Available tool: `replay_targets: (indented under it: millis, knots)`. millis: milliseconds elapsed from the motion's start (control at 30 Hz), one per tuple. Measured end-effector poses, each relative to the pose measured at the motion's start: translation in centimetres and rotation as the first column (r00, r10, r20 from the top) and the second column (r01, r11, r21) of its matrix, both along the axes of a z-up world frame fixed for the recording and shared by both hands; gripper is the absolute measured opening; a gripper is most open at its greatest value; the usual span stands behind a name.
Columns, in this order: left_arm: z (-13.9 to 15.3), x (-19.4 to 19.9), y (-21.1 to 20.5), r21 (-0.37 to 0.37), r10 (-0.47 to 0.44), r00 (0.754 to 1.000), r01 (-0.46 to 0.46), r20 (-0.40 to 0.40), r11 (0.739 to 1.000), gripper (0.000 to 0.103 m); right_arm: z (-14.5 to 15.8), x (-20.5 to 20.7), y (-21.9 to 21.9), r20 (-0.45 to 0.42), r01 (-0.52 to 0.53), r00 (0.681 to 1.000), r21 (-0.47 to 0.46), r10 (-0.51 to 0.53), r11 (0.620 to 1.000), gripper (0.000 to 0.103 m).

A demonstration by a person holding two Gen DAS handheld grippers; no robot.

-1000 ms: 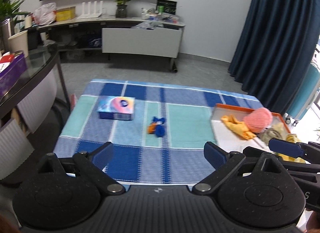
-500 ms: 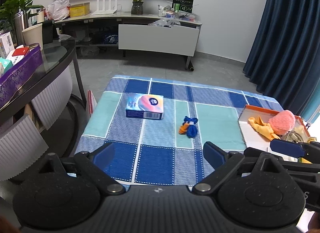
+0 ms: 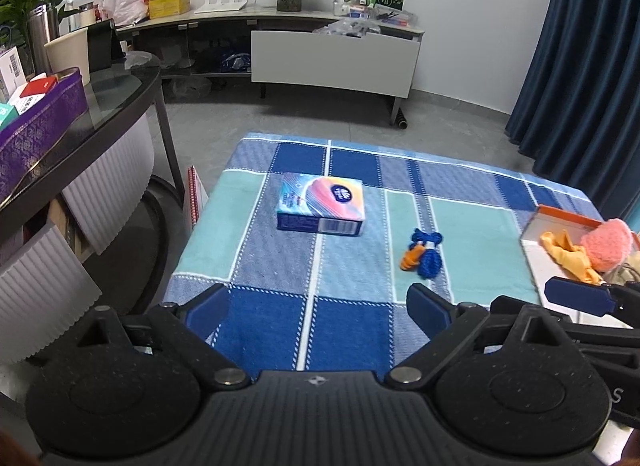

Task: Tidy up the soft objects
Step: 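Move left tool to the tissue box while right tool reaches the blue rope toy, then grasp the tissue box with left tool while right tool grasps the blue rope toy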

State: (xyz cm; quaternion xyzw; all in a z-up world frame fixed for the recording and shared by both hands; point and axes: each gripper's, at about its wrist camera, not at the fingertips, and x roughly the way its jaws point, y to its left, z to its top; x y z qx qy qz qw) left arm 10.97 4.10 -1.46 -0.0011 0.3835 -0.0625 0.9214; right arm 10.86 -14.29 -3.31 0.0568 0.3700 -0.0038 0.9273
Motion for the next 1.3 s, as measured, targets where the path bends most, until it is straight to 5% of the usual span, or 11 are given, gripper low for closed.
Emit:
replay_targets:
  millis: [933,1133,1300]
  knots:
    - [-3.5,9.3,-1.4,0.060,0.021,0.999,-0.019,-0.034,0.998,0.102,-2.4,3.7,-1.7,-0.040,0.001,0.999,0.033,0.000,0.999,0.067]
    - [-3.5,9.4,-0.7,0.070,0.006,1.000,-0.006,0.003,0.998,0.077,-2.9,4.9,-1.0,-0.037,-0.042,0.998,0.043,0.044,0.998,0.067]
    - [-3.1,8.6,0.1,0.073,0.025,0.999,-0.027,0.024,0.997,0.076,-3.2,6.2,-0.3,-0.038,-0.057,0.997,0.059,0.060,0.997,0.067]
